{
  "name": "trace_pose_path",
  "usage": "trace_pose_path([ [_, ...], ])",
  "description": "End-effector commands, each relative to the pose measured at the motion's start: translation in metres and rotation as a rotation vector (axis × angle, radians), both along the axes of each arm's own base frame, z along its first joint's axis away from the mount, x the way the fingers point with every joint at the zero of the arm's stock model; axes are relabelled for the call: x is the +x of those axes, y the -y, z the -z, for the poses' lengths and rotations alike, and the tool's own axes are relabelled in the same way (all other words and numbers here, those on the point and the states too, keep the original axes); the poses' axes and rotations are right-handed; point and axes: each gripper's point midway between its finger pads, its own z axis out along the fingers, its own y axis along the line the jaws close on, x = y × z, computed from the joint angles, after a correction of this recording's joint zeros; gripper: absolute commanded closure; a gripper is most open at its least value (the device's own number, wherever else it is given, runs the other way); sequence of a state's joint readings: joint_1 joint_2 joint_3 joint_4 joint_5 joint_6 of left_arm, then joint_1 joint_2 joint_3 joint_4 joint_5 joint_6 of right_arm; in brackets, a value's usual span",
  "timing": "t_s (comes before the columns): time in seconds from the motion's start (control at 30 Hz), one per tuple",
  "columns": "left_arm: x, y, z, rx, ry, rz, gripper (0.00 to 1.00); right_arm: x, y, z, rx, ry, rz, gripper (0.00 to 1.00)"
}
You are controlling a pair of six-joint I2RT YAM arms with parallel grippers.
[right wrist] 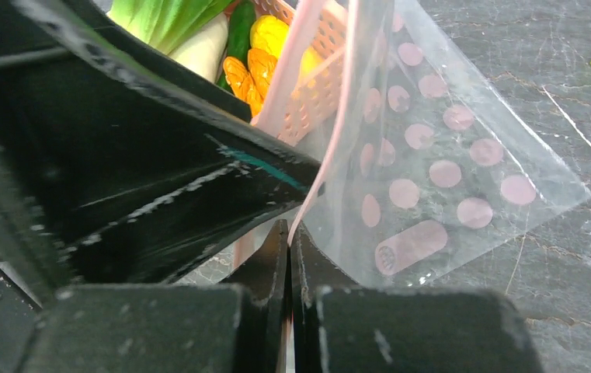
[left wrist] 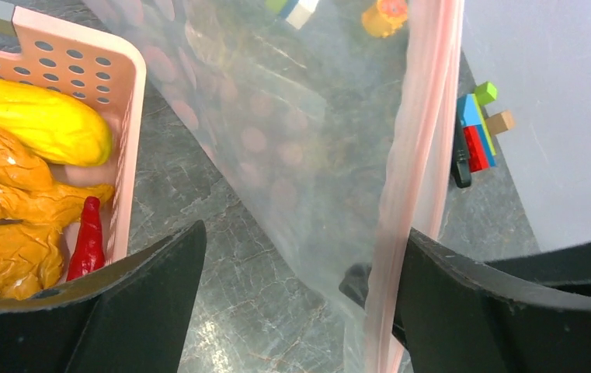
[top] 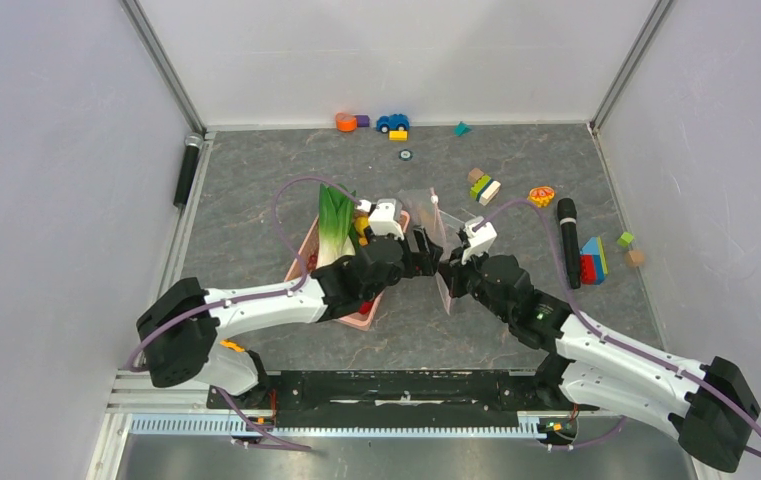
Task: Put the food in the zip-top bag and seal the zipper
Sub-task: Open the zipper of the food storage bag at the center of the board.
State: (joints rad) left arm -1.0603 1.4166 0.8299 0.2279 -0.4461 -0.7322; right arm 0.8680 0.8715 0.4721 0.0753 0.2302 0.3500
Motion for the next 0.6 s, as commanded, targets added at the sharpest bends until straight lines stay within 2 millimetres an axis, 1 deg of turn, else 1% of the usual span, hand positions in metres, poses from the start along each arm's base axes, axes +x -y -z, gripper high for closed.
trace_pose_path([
  [0.0, 0.012, 0.005, -0.008, -0.020, -0.014, -0.065, 0.13, 0.006, 0.002, -0.019, 0.050, 0.071, 0.030, 1.00],
  [0.1, 0.011, 0.006, -0.004, -0.010, -0.025, -0.060, 0.17, 0.015, 0.022, -0.021, 0.043, 0.080, 0.149, 1.00],
  [0.17, 0.011, 0.007, -0.002, -0.011, -0.029, -0.057, 0.20, 0.015, 0.023, -0.026, 0.061, 0.093, 0.155, 1.00],
  [0.27, 0.012, 0.007, 0.000, 0.001, -0.034, -0.057, 0.28, 0.014, 0.020, -0.033, 0.083, 0.110, 0.134, 1.00],
  [0.3, 0.011, 0.008, 0.001, 0.004, -0.038, -0.056, 0.31, 0.016, 0.022, -0.034, 0.077, 0.111, 0.148, 1.00],
  [0.4, 0.012, 0.009, 0.002, 0.004, -0.038, -0.056, 0.37, 0.024, 0.038, -0.040, 0.038, 0.115, 0.246, 1.00],
  [0.47, 0.013, 0.013, 0.004, 0.010, -0.043, -0.051, 0.43, 0.029, 0.045, -0.049, 0.028, 0.130, 0.294, 1.00],
  [0.57, 0.013, 0.021, 0.009, 0.015, -0.059, -0.033, 0.52, 0.033, 0.048, -0.064, 0.035, 0.151, 0.322, 1.00],
])
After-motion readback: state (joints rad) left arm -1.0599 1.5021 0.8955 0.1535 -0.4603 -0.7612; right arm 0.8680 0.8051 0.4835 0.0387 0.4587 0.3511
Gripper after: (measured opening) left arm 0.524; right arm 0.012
